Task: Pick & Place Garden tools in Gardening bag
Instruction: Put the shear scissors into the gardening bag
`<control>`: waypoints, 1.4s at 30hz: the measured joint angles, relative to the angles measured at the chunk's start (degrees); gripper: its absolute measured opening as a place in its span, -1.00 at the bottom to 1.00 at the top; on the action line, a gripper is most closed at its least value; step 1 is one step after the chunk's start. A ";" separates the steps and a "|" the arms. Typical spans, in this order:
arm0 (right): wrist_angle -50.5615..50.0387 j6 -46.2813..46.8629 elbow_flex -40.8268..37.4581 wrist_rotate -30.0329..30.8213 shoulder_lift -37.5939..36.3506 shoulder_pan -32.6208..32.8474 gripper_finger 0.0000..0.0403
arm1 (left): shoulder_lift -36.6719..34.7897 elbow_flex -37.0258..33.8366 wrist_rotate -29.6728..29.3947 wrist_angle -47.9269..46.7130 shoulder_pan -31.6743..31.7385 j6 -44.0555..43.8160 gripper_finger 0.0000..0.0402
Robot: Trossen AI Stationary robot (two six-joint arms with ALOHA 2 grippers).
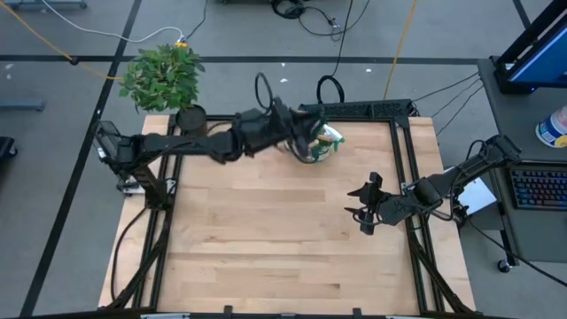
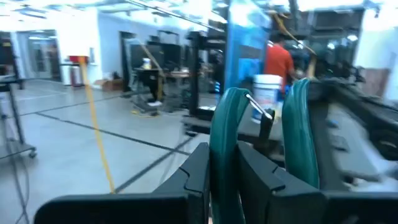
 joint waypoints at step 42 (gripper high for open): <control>0.00 6.03 0.00 0.03 0.00 -0.02 0.07 | 18.55 -0.08 18.10 -0.42 15.81 10.19 -0.75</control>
